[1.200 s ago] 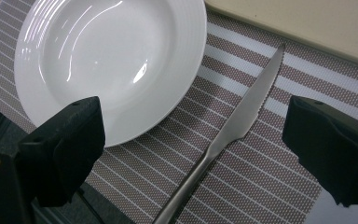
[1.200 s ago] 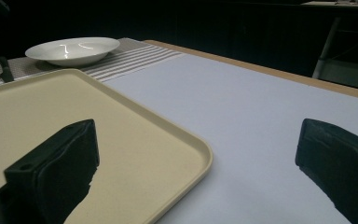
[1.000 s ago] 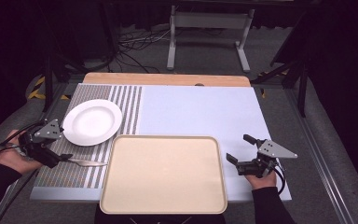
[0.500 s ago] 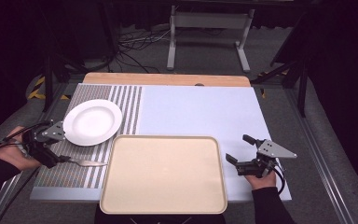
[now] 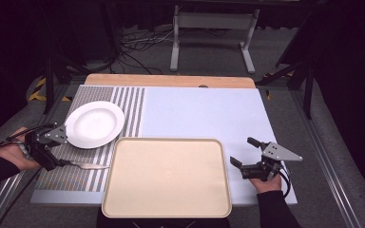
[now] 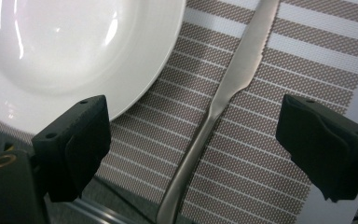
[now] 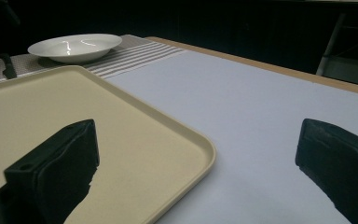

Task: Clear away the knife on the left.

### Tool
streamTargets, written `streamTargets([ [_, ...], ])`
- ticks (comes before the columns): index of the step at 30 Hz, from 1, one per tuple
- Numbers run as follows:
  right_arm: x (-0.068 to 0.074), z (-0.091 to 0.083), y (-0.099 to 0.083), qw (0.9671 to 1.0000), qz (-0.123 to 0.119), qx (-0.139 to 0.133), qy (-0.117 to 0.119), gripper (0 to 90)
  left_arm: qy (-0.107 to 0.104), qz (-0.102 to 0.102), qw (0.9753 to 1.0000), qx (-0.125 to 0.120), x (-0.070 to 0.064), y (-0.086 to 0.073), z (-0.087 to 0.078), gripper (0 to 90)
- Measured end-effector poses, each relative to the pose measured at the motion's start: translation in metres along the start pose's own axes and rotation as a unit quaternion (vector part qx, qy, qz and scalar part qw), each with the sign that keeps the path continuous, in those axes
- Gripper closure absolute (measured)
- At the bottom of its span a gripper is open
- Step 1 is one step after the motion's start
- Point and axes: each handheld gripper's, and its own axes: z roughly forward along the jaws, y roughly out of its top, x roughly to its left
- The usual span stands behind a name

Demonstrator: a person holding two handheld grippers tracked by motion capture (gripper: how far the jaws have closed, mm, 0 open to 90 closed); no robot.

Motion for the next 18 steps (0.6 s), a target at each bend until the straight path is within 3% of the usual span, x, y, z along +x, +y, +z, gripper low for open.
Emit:
streamTargets([
  [4,0.0,-0.001,0.0,1.0,0.0,-0.003,0.001,0.2,-0.015,0.002,0.9999,-0.007,0.003,-0.003,0.003,12.6],
  [5,0.0,-0.001,-0.001,1.0,0.001,-0.002,0.001,0.2,-0.021,0.014,0.9997,0.0,0.004,-0.004,0.007,14.0],
  [10,0.0,-0.005,-0.002,1.0,0.002,-0.001,0.0,0.2,-0.037,0.027,0.9987,0.02,0.004,-0.006,0.017,18.9],
  [14,0.001,-0.008,-0.002,1.0,0.004,0.0,-0.004,0.2,-0.061,0.037,0.9968,0.034,0.008,-0.005,0.027,19.5],
  [18,0.001,-0.01,-0.002,1.0,0.003,-0.003,-0.002,0.2,-0.067,0.053,0.9946,0.058,0.009,-0.004,0.034,21.5],
])
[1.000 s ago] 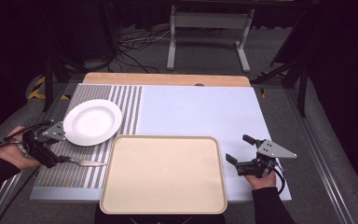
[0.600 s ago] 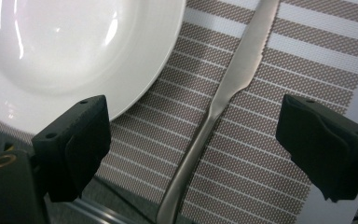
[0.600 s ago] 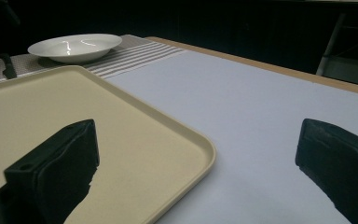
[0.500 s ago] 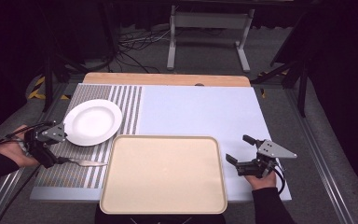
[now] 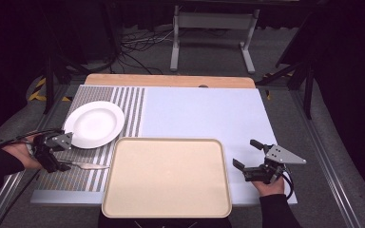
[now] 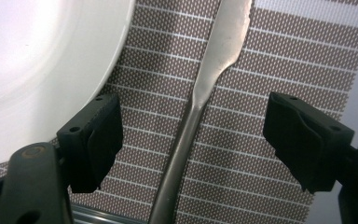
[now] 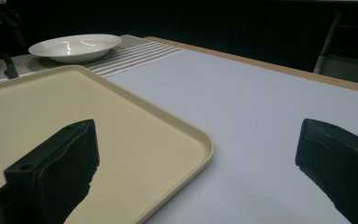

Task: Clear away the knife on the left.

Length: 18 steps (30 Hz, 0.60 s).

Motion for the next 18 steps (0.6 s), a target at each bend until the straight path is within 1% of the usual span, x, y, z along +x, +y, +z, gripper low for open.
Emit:
streamTargets([
  [1,0.0,0.0,0.0,1.0,0.0,0.0,0.0,0.2,0.0,0.0,1.0,0.0,0.0,0.0,0.0,22.4],
  [3,0.0,0.0,0.0,1.0,0.001,0.0,0.002,0.2,-0.001,0.011,0.9998,0.019,0.001,0.001,0.004,23.3],
  [4,0.0,0.0,0.0,1.0,0.001,0.001,0.002,0.2,-0.001,0.009,0.9998,0.02,0.0,0.001,0.005,24.3],
  [7,0.0,0.001,0.0,1.0,0.0,0.0,0.005,0.2,0.001,0.017,0.9992,0.036,0.002,0.004,0.01,27.4],
  [11,0.0,0.002,0.001,0.9999,-0.003,0.0,0.01,0.2,0.0,0.031,0.9978,0.059,0.003,0.007,0.012,33.2],
  [12,0.0,0.002,0.001,0.9999,-0.003,0.0,0.01,0.2,0.0,0.031,0.9978,0.059,0.003,0.007,0.012,34.9],
  [13,0.001,0.002,0.001,0.9999,-0.003,0.002,0.01,0.2,-0.001,0.041,0.9968,0.068,0.004,0.009,0.013,37.6],
  [14,0.001,0.002,0.001,0.9999,-0.003,0.002,0.01,0.2,-0.001,0.041,0.9968,0.068,0.004,0.009,0.013,39.2],
  [15,0.001,0.002,0.001,0.9999,-0.003,0.001,0.011,0.2,0.0,0.046,0.9961,0.076,0.005,0.011,0.014,41.0],
  [16,0.001,0.002,0.001,0.9999,-0.003,0.001,0.011,0.2,0.0,0.046,0.9961,0.076,0.005,0.011,0.014,42.4],
  [17,0.001,0.002,0.001,0.9999,-0.003,0.001,0.011,0.2,-0.003,0.04,0.9961,0.078,0.005,0.012,0.014,42.4],
  [18,0.001,0.001,0.001,0.9999,-0.004,0.001,0.011,0.4,-0.006,0.04,0.9964,0.074,0.005,0.012,0.015,44.3],
])
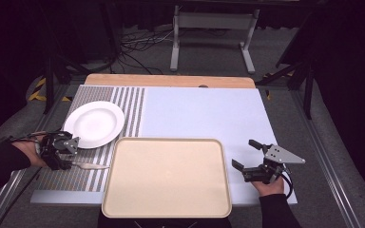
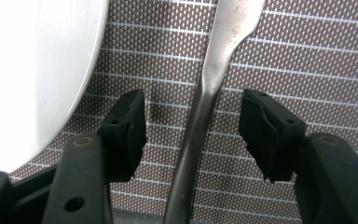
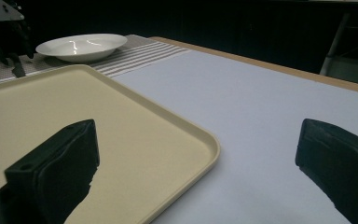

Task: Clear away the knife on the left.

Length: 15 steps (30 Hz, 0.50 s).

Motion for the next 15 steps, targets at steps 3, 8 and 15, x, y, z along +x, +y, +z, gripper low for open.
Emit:
streamTargets([
  [3,0.0008,0.0002,-0.0002,1.0,-0.004,0.003,0.0,0.9,-0.004,0.006,0.9999,0.01,-0.0016,0.0001,0.0014,51.1],
  [8,0.0019,0.0005,0.0002,1.0,-0.008,0.003,0.001,1.1,-0.016,0.01,0.9998,0.011,0.0,-0.0013,0.0027,61.0],
  [15,0.0026,0.0018,-0.0002,0.9999,-0.012,0.007,0.006,1.7,-0.022,0.025,0.9992,0.024,0.0004,0.0031,0.0029,72.1],
])
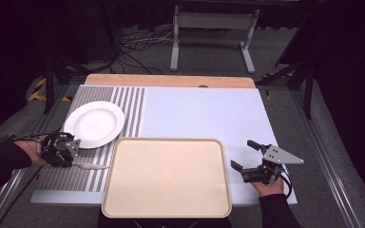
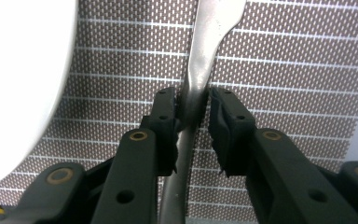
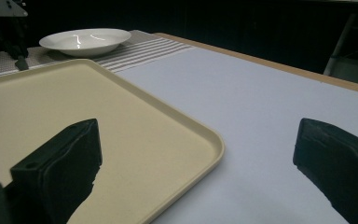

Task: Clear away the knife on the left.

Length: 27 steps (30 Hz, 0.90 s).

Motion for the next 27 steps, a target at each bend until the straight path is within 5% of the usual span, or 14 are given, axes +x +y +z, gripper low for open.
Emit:
streamTargets([
  [10,0.0004,-0.0005,0.0,1.0,-0.002,-0.001,-0.001,1.7,0.004,0.037,0.999,0.023,-0.003,0.0073,0.0003,78.9],
  [27,0.0,-0.0023,0.0,1.0,0.003,-0.003,-0.004,2.3,0.007,0.033,0.9989,0.032,-0.0047,0.0102,0.0003,80.1],
])
